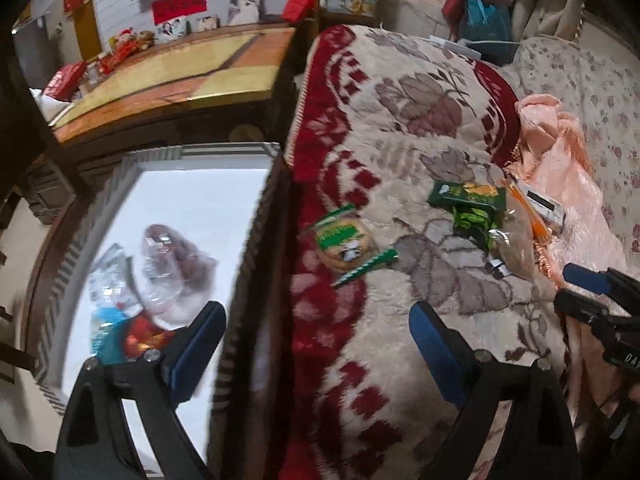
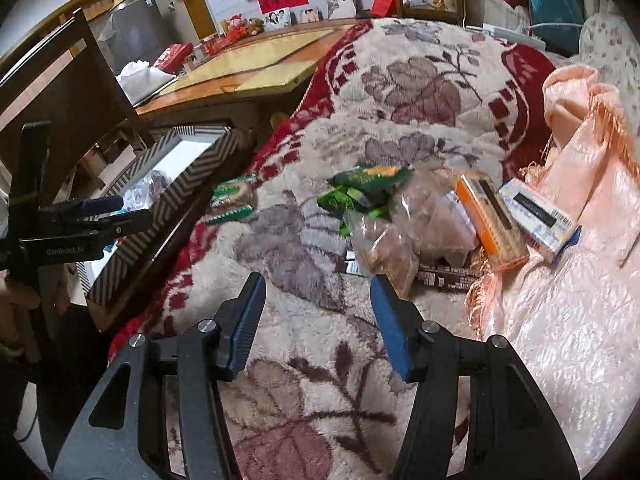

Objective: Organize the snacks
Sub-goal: 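Grasp the round biscuit packet with the left tool while the right tool grasps the green cracker packet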

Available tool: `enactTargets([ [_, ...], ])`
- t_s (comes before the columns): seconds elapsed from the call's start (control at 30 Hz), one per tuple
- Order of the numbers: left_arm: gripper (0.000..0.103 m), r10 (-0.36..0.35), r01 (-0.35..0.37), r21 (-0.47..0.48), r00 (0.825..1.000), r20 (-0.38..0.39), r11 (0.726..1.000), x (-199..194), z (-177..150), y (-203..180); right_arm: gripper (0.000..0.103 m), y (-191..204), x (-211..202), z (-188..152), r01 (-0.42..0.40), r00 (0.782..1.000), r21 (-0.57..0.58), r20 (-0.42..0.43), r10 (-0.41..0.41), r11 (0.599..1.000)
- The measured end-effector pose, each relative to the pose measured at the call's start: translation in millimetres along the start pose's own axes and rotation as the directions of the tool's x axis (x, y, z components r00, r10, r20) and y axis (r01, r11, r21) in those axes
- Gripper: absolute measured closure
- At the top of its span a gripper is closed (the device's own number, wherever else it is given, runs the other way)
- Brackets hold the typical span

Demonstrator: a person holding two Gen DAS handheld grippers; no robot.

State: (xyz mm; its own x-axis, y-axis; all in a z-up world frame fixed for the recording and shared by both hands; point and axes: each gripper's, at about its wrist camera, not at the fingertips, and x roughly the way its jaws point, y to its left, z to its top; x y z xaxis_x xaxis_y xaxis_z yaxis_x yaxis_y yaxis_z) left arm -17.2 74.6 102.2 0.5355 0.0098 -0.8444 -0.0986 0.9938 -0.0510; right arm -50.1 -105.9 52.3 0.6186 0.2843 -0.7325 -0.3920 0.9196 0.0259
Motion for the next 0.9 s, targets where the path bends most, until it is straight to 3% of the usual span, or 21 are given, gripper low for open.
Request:
enactTargets([
  [0.27, 0.009, -0.054, 0.039, -0.165, 0.995, -0.089, 0.986, 48, 24, -14, 0.049, -13, 1, 6, -0.006, 1.000, 0.014, 0.012, 0.006, 1.000],
  [0.6, 0.009, -0.039, -0.009, -0.314, 0.988, -0.147, 0.949, 96, 45, -11, 0.049, -41, 12, 14, -0.019, 1.000, 0.063, 0.006, 0.018, 0.998],
  [0.8, 0.012, -0.042, -0.018, -0.321, 0.983, -0.179, 0.947, 118, 57, -13, 0.049, -43, 35, 49, -0.016, 1.000, -0.030, -0.017, 0.016, 0.999],
  [0.9, 0.013, -0.056, -0.013, -0.329, 0.978, -0.200, 0.944, 125, 57, -12, 0.048, -39, 64, 77, -0.015, 0.996, -0.133, -0.094, 0.003, 0.991],
])
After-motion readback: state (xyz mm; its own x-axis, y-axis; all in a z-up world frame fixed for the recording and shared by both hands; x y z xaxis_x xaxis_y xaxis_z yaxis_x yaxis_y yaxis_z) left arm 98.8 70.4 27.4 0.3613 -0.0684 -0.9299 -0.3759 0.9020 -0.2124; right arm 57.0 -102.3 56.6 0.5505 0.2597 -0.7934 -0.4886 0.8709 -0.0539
